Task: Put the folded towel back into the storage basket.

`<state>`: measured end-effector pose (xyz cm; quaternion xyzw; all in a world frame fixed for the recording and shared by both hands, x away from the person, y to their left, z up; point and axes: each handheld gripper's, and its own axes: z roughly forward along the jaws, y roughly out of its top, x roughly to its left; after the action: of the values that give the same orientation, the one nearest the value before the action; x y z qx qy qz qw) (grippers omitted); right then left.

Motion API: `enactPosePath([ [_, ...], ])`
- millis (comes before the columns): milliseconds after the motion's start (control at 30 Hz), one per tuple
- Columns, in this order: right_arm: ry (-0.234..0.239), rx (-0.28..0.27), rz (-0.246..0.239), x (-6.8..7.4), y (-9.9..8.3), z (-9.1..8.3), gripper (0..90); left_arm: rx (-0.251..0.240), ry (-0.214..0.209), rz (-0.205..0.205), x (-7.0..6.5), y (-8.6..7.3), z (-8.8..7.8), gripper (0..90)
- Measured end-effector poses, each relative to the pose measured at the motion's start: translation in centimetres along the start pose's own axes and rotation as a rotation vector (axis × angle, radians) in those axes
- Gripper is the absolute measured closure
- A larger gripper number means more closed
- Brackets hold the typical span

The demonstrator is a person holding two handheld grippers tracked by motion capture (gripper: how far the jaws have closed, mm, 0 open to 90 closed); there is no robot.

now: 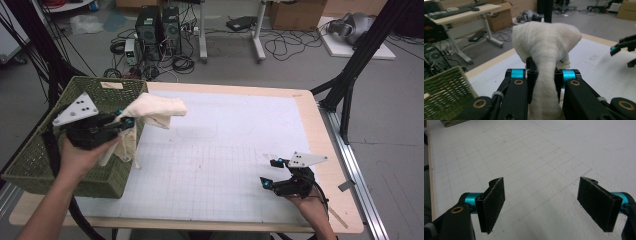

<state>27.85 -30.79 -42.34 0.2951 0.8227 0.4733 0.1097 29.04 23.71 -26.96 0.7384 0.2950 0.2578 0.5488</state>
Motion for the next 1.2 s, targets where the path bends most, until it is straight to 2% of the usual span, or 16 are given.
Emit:
enactPosePath([
  [200, 0.001, 0.005, -0.002, 0.0, 0.0, 0.1, 21.5, -0.003, 0.066, -0.016, 1.5, -0.3, -2.3, 81.3],
  [367, 0.002, 0.012, -0.004, 0.0, 0.0, 0.3, 21.5, -0.011, 0.122, -0.046, 2.8, -1.1, -4.0, 81.3],
  [600, 0.005, 0.017, 0.000, 0.0, -0.1, 0.4, 21.5, -0.006, 0.193, -0.080, 4.2, -2.4, -5.7, 81.2],
  [700, 0.003, 0.017, -0.002, 0.0, -0.1, 0.4, 21.5, 0.002, 0.223, -0.087, 4.7, -3.2, -6.1, 81.2],
  [933, 0.005, 0.019, 0.001, 0.0, -0.2, 0.4, 21.5, 0.035, 0.296, -0.151, 6.1, -5.3, -6.6, 81.1],
  [1200, 0.004, 0.017, 0.001, -0.1, -0.2, 0.4, 21.5, 0.123, 0.367, -0.200, 7.1, -7.5, -5.3, 81.1],
])
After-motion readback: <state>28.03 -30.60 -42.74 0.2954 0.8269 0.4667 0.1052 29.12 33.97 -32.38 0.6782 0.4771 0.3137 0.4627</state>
